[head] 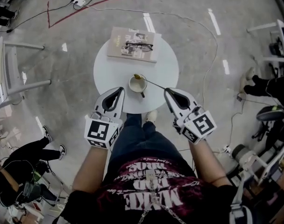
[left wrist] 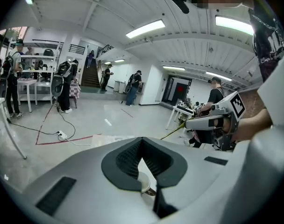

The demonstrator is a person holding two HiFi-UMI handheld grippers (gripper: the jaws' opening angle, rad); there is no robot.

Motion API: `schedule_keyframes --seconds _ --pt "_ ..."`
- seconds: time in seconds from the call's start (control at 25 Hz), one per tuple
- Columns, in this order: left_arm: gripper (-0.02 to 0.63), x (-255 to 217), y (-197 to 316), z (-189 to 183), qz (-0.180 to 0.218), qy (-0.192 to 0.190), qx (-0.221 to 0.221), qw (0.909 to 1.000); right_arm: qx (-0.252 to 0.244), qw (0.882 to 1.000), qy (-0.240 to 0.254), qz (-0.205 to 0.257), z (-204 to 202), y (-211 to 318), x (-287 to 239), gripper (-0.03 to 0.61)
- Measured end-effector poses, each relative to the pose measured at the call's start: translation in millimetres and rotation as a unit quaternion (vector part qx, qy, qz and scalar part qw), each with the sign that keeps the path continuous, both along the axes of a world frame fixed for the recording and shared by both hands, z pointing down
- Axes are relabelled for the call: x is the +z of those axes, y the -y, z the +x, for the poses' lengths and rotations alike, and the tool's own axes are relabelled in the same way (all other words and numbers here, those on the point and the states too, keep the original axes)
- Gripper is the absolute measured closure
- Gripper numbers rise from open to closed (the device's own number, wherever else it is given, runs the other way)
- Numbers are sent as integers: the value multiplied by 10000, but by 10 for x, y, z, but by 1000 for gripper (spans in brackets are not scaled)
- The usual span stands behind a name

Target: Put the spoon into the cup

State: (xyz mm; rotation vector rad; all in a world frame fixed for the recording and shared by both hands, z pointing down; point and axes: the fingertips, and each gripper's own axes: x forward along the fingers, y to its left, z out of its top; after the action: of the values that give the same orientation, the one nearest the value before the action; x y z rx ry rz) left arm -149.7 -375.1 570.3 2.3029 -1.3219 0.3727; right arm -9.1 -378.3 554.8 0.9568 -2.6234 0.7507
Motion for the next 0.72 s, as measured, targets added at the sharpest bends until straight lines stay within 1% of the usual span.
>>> schedule_keyframes --seconds 0.16,0.44,0.6,0.72 --pt "583 289 -18 9 -210 12 54 9998 36 9997 -92 -210 -17 -13 293 542" --pt "583 618 -24 31 -460 46 81 9989 86 9984 -304 -475 35 -55 686 542" --pt "583 874 -46 -4 -643 160 47 9978 9 9970 -477 -609 5 -135 1030 541" --pt "583 1064 -89 -9 -802 220 33 9965 9 9948 -601 -819 -16 -161 1309 541"
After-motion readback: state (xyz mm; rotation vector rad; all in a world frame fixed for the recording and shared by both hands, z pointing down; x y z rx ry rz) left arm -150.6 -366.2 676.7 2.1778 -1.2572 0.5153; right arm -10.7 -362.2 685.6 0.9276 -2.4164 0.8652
